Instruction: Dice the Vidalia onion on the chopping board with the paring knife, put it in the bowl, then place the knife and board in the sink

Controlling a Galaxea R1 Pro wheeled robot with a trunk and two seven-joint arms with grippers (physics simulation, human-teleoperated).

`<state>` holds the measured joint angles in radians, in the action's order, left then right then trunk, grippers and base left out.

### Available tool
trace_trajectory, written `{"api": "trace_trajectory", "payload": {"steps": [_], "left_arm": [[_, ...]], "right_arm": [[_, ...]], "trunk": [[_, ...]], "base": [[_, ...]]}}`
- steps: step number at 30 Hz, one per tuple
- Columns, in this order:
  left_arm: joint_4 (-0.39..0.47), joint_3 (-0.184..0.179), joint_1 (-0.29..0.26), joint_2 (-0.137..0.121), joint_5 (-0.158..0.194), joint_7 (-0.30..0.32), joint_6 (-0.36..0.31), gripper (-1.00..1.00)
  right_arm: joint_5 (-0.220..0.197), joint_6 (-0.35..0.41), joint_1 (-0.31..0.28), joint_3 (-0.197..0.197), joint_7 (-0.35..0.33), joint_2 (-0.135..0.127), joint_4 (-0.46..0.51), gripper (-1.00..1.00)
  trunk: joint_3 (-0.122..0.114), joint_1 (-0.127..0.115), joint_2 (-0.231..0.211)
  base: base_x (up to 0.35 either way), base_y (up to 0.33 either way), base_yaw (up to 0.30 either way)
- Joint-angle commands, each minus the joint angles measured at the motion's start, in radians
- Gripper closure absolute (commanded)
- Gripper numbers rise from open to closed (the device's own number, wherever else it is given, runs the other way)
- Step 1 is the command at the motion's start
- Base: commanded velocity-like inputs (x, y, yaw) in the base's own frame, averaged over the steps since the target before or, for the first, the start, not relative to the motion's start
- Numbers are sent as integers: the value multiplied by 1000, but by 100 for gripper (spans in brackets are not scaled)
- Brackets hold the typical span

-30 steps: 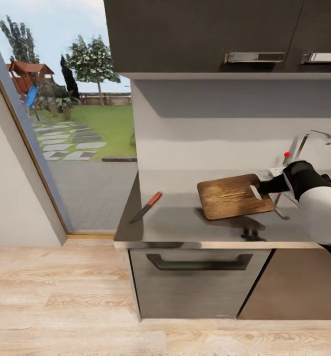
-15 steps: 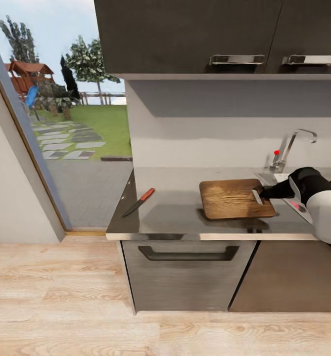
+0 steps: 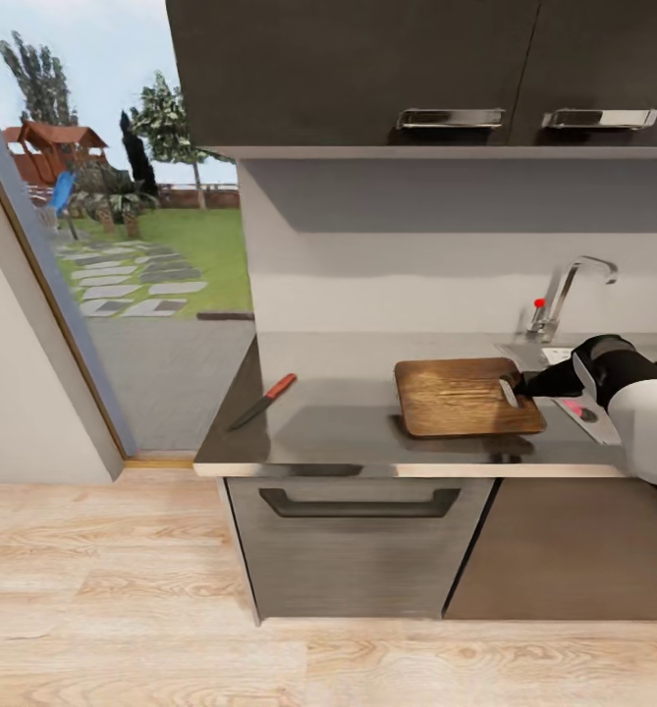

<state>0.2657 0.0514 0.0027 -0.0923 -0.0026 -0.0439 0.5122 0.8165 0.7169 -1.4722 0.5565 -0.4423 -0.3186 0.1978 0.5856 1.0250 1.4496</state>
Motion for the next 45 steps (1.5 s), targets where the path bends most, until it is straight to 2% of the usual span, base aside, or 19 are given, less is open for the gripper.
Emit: {"api": "trace_trajectory", "payload": {"steps": [1, 12, 29, 45], "left_arm": [[1, 2, 0, 0, 0, -1, 2, -100], [1, 2, 0, 0, -1, -1, 2, -100], [1, 2, 0, 0, -1, -1, 3, -100], [1, 2, 0, 0, -2, -1, 3, -100]], "right_arm": [[9, 2, 0, 8, -9, 1, 1, 100], [8, 1, 0, 7, -9, 7, -47, 100], [7, 1, 0, 6, -9, 8, -69, 100], [7, 2, 0, 8, -8, 7, -94, 100]], "trunk": [[1, 0, 0], [1, 0, 0], [1, 0, 0], [3, 0, 0]], "base": [[0, -305, 0], [5, -209, 0], [159, 16, 0], [12, 0, 0]]}}
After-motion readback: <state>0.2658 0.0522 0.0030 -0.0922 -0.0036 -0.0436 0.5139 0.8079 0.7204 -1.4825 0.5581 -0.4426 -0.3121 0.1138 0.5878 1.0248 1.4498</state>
